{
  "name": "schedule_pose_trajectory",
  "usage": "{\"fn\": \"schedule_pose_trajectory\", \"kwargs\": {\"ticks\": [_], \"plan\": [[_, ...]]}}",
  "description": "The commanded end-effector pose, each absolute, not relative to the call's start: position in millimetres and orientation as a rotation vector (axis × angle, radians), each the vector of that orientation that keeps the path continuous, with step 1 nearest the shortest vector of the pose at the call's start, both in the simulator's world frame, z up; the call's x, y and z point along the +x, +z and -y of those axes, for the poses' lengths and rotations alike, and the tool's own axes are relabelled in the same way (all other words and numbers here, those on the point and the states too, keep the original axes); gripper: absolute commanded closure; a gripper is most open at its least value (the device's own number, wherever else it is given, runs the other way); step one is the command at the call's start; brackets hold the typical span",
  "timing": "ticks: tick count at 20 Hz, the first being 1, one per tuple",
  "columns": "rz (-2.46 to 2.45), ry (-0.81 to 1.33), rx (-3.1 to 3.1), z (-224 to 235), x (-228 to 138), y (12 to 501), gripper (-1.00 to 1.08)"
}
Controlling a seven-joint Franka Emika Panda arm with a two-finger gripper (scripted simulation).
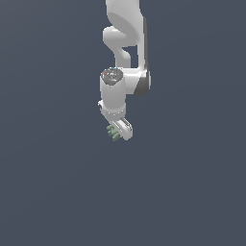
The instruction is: Pick up the object and move it to a goal position.
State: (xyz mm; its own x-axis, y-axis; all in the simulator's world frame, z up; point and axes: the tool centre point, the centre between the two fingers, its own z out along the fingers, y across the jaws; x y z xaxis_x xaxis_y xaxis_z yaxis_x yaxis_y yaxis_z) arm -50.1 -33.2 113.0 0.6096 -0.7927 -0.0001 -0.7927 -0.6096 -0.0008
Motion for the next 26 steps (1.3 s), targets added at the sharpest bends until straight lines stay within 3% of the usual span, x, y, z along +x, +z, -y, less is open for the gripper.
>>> {"fn": "schedule_pose_trajectory", "kwargs": {"ticks": [1, 26], "plan": [[-1.388, -0.001, -2.817, 35.9, -49.6, 135.4, 1.08], [-1.391, -0.001, -2.818, 66.3, -39.1, 400.9, 1.08]]}}
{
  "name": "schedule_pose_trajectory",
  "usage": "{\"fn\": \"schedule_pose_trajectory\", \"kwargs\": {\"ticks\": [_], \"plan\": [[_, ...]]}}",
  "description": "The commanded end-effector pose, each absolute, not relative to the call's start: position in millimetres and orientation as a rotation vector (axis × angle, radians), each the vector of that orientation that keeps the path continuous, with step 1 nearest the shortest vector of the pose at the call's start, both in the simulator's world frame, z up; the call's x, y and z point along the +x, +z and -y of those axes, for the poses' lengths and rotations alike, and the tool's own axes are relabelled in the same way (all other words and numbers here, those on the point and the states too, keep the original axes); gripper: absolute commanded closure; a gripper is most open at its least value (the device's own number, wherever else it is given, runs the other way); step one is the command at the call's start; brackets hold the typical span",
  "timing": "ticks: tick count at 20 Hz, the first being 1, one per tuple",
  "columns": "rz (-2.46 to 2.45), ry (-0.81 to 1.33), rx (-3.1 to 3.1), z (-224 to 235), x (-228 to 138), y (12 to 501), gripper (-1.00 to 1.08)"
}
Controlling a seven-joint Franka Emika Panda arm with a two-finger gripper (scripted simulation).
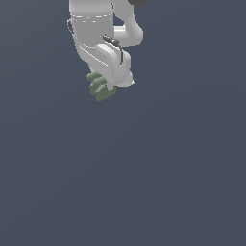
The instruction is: Pick up the object and move it to a goal position.
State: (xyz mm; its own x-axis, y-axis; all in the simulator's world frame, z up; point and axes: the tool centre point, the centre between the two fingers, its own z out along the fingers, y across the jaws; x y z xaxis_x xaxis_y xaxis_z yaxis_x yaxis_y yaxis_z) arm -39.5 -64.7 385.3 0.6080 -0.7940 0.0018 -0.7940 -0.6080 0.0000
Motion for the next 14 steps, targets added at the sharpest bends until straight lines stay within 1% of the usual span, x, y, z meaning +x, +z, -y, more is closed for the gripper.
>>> {"fn": "schedule_pose_trajectory", "kwargs": {"ticks": [1, 7, 14], "plan": [[1.39, 0.001, 2.816, 67.4, -38.4, 410.7, 1.08], [1.388, 0.0, 2.818, 72.2, -34.0, 460.1, 1.08], [1.387, 0.0, 2.819, 75.9, -30.0, 494.6, 1.08]]}}
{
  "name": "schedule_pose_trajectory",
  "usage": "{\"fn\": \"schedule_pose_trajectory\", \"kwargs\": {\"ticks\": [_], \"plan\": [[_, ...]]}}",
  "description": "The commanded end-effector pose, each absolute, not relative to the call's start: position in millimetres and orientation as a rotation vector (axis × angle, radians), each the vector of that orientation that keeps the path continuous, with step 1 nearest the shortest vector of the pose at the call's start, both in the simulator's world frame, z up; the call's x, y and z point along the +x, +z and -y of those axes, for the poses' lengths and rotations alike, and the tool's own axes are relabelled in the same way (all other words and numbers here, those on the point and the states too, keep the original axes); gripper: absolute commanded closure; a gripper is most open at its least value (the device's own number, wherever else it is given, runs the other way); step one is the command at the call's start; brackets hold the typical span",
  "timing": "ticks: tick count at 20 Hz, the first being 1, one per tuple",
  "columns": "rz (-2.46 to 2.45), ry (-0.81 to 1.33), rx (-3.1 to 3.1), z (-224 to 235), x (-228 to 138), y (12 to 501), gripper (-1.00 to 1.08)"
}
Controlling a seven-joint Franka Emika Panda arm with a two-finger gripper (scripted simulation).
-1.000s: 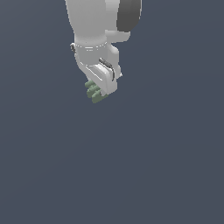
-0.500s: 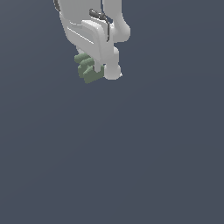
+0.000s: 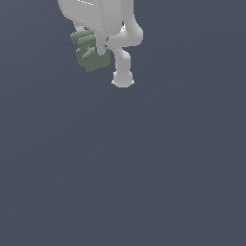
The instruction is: Pick up the object and move it to a goal position.
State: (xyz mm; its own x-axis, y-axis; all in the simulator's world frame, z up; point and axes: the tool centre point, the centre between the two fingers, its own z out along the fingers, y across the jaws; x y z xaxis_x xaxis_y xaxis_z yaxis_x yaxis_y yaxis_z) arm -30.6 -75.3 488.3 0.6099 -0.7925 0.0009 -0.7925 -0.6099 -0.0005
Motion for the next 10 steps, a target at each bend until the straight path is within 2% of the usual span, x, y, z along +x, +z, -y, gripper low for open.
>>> {"fn": "schedule_pose_trajectory", "kwargs": {"ticks": [1, 10], "plan": [[-1.387, 0.0, -2.819, 76.3, -29.5, 497.8, 1.08], [-1.387, 0.0, -2.819, 77.9, -27.0, 511.2, 1.08]]}}
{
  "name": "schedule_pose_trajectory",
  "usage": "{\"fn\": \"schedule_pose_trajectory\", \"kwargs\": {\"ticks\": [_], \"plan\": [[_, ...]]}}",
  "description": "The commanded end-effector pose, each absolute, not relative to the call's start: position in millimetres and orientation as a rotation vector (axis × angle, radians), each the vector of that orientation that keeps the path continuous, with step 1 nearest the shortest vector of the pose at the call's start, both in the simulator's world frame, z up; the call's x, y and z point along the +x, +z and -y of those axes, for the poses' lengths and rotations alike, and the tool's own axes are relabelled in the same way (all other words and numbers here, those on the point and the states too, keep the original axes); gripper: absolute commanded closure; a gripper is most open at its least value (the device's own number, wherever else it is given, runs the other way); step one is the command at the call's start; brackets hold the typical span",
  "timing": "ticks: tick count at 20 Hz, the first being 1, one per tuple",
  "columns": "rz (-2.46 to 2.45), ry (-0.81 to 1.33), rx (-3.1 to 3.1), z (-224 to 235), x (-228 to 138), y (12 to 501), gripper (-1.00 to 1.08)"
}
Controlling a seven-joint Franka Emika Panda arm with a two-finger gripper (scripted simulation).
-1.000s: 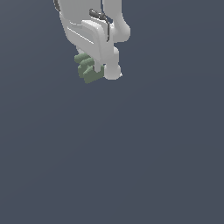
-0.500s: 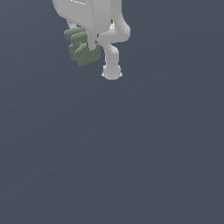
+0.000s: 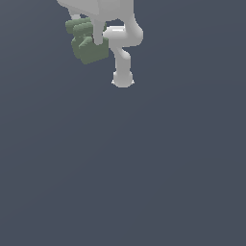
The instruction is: Pick up the object and move it to a goal position.
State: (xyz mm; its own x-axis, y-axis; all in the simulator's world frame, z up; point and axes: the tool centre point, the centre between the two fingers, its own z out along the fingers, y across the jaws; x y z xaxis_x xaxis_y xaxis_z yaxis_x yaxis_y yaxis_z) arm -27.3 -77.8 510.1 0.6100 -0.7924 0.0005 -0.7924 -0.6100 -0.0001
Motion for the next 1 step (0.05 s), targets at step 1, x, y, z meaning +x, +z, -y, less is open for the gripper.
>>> {"fn": "schedule_pose_trajectory", "kwargs": {"ticks": [1], "plan": [[1.387, 0.0, 2.819, 77.9, -27.0, 511.3, 1.08]]}}
